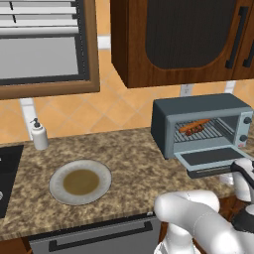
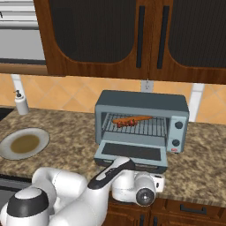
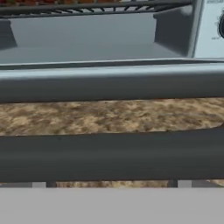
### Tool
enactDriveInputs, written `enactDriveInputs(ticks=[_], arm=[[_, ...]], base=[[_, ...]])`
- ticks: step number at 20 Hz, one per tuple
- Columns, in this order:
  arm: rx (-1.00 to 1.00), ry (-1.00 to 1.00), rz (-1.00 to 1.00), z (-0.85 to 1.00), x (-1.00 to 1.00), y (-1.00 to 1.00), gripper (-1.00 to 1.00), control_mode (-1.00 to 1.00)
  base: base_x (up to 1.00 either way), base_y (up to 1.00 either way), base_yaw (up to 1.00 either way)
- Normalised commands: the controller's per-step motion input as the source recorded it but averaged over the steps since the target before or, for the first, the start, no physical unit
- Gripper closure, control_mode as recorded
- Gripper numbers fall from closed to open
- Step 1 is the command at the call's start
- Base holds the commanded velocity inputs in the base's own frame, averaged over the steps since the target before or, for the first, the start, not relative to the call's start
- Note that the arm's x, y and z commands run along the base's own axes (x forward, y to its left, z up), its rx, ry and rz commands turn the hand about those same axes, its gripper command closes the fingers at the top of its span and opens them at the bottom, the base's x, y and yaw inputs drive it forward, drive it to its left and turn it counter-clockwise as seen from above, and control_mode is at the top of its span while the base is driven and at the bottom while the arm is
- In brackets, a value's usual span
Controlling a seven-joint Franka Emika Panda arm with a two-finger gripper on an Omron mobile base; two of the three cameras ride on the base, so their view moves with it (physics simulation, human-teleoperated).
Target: Pick up the kebab skewer and baguette bread, and place them inside the toaster oven. Close the toaster oven door and start by setting the timer.
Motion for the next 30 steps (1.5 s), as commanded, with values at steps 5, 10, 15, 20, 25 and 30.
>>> enactDriveInputs(ticks=[5, 10, 15, 20, 25, 30], arm=[[0.07, -0.08, 0.00, 0.31, 0.33, 0.00, -1.00, -1.00], [0.07, -0.07, 0.00, 0.51, 0.35, 0.00, -1.00, -1.00], [0.05, -0.03, 0.00, 0.71, 0.07, -0.02, -1.00, -1.00], [0.05, -0.02, 0.00, 0.59, 0.15, 0.00, -1.00, -1.00], [0.06, -0.05, 0.00, 0.51, 0.29, 0.00, -1.00, -1.00], [0.05, -0.04, 0.00, 0.29, 0.43, 0.01, -1.00, -1.00]], base=[[0.00, 0.00, 0.00], [0.00, 0.00, 0.00], [0.00, 0.00, 0.00], [0.00, 0.00, 0.00], [0.00, 0.00, 0.00], [0.00, 0.00, 0.00]])
